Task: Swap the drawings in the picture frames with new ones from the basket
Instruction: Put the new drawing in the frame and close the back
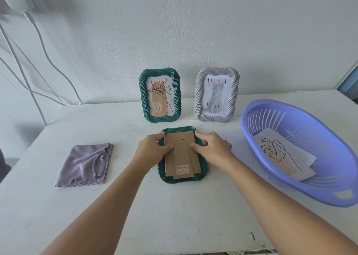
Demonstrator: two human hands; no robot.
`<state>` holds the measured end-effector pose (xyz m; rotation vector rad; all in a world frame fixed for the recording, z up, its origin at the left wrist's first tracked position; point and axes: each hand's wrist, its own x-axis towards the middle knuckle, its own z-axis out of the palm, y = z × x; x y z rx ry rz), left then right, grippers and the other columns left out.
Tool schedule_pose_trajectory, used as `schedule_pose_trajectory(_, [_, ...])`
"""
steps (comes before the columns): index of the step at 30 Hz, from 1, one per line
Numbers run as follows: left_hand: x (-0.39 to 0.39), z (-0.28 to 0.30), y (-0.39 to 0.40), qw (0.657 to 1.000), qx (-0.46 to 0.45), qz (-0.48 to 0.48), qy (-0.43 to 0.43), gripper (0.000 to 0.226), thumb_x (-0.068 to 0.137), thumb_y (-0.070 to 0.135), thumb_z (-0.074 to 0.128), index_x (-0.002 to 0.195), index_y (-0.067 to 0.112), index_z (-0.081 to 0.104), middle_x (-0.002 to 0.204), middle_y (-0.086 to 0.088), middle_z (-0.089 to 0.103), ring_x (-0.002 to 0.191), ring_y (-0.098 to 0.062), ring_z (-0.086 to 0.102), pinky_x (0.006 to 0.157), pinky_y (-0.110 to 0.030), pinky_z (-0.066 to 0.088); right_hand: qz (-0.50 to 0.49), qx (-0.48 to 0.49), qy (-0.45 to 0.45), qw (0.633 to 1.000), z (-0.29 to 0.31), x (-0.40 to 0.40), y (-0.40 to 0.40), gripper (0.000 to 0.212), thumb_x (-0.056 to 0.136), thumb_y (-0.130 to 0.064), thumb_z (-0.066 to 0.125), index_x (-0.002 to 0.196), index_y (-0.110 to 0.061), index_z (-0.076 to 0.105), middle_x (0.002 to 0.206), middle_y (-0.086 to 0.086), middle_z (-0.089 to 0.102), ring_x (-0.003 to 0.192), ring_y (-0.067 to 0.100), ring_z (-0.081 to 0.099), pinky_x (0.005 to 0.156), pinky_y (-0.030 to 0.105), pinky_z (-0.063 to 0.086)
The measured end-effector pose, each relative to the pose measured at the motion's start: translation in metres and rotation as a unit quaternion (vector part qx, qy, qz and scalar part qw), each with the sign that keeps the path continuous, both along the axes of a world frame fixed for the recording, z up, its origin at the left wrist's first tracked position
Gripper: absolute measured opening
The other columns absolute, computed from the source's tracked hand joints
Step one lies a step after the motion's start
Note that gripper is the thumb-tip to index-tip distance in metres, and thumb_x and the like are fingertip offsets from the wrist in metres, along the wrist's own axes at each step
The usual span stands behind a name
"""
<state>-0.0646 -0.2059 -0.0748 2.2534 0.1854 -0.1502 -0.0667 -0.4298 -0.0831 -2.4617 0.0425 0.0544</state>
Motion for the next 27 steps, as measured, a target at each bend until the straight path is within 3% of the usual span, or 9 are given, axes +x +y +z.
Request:
schedule_pose_trajectory(2, [0.0, 0.0, 0.0, 1.0, -0.004, -0.001, 0.003, 0.069, 0.088, 0.037, 0.078, 0.151, 0.028, 0.049, 0.129, -0.015, 0.062, 0.111, -0.034, 0.062, 0.089, -0.045, 0.056, 0.006, -0.004, 0.005, 1.0, 0.0, 0.0, 0.001, 0.049, 0.093, -0.057, 0.06, 0.14, -0.055, 0.05, 0.093, -0.013, 0.048, 0.094, 0.011, 0.054, 0.093, 0.033, 0.032])
schedule_pose_trajectory(5, [0.001, -0.001, 0.0, 1.0, -0.008, -0.002, 0.006, 0.069, 0.088, 0.037, 0.078, 0.151, 0.027, 0.049, 0.128, -0.012, 0.061, 0.112, -0.034, 0.061, 0.092, -0.045, 0.055, 0.018, -0.032, 0.003, 0.999, -0.002, 0.0, 0.002, 0.045, 0.096, -0.058, 0.054, 0.141, -0.059, 0.047, 0.108, -0.007, 0.05, 0.113, 0.017, 0.054, 0.103, 0.037, 0.03])
schedule_pose_trajectory(7, [0.002, -0.002, 0.0, 1.0, -0.008, 0.002, 0.007, 0.069, 0.088, 0.037, 0.078, 0.15, 0.027, 0.049, 0.126, -0.01, 0.061, 0.106, -0.033, 0.062, 0.086, -0.041, 0.056, 0.022, -0.046, -0.001, 0.999, -0.002, -0.002, 0.003, 0.045, 0.097, -0.058, 0.051, 0.142, -0.059, 0.045, 0.108, -0.005, 0.049, 0.114, 0.018, 0.054, 0.105, 0.039, 0.03])
schedule_pose_trajectory(9, [0.002, -0.002, 0.0, 1.0, -0.008, 0.006, 0.007, 0.068, 0.088, 0.036, 0.078, 0.149, 0.027, 0.05, 0.117, -0.011, 0.064, 0.091, -0.028, 0.062, 0.065, -0.031, 0.051, 0.021, -0.045, -0.004, 0.999, 0.0, -0.003, 0.003, 0.045, 0.097, -0.058, 0.052, 0.142, -0.058, 0.046, 0.106, -0.005, 0.049, 0.112, 0.018, 0.055, 0.106, 0.039, 0.031])
schedule_pose_trajectory(11, [-0.002, 0.002, -0.001, 1.0, -0.007, 0.003, -0.001, 0.065, 0.089, 0.036, 0.077, 0.148, 0.027, 0.051, 0.088, -0.003, 0.063, 0.075, -0.02, 0.058, 0.053, -0.025, 0.04, 0.014, -0.029, -0.009, 0.999, 0.002, -0.005, 0.002, 0.045, 0.096, -0.057, 0.054, 0.14, -0.057, 0.049, 0.103, -0.006, 0.049, 0.105, 0.015, 0.054, 0.108, 0.04, 0.032])
schedule_pose_trajectory(13, [-0.01, 0.007, 0.001, 1.0, -0.011, -0.005, -0.019, 0.058, 0.091, 0.039, 0.074, 0.144, 0.03, 0.054, 0.075, 0.005, 0.056, 0.067, -0.012, 0.054, 0.053, -0.023, 0.038, 0.005, -0.014, -0.024, 1.0, 0.004, -0.01, 0.003, 0.044, 0.095, -0.057, 0.056, 0.139, -0.055, 0.051, 0.101, -0.008, 0.049, 0.099, 0.012, 0.053, 0.109, 0.043, 0.033])
schedule_pose_trajectory(18, [-0.04, 0.015, 0.028, 0.995, 0.001, -0.085, -0.059, 0.036, 0.088, 0.044, 0.075, 0.123, 0.047, 0.066, 0.09, 0.008, 0.061, 0.066, -0.006, 0.054, 0.064, -0.022, 0.042, 0.048, -0.009, -0.12, 0.992, 0.006, -0.028, 0.006, 0.049, 0.088, -0.072, 0.053, 0.135, -0.057, 0.055, 0.107, -0.014, 0.045, 0.111, 0.005, 0.046, 0.108, 0.037, 0.02])
schedule_pose_trajectory(21, [-0.056, 0.018, 0.04, 0.989, -0.005, -0.146, -0.029, 0.032, 0.08, 0.042, 0.084, 0.109, 0.052, 0.073, 0.091, 0.011, 0.061, 0.067, -0.003, 0.053, 0.066, -0.02, 0.044, 0.131, -0.031, -0.097, 0.986, 0.007, -0.033, 0.01, 0.066, 0.075, -0.088, 0.043, 0.134, -0.06, 0.054, 0.11, -0.019, 0.041, 0.111, -0.001, 0.036, 0.106, 0.032, 0.012])
schedule_pose_trajectory(27, [-0.064, 0.018, 0.039, 0.983, 0.022, -0.18, -0.017, 0.04, 0.07, 0.043, 0.091, 0.108, 0.046, 0.077, 0.094, 0.011, 0.059, 0.076, -0.002, 0.053, 0.066, -0.013, 0.043, 0.167, -0.052, -0.076, 0.982, -0.001, -0.032, 0.01, 0.076, 0.066, -0.091, 0.052, 0.134, -0.058, 0.056, 0.109, -0.024, 0.036, 0.105, -0.004, 0.027, 0.099, 0.028, 0.008])
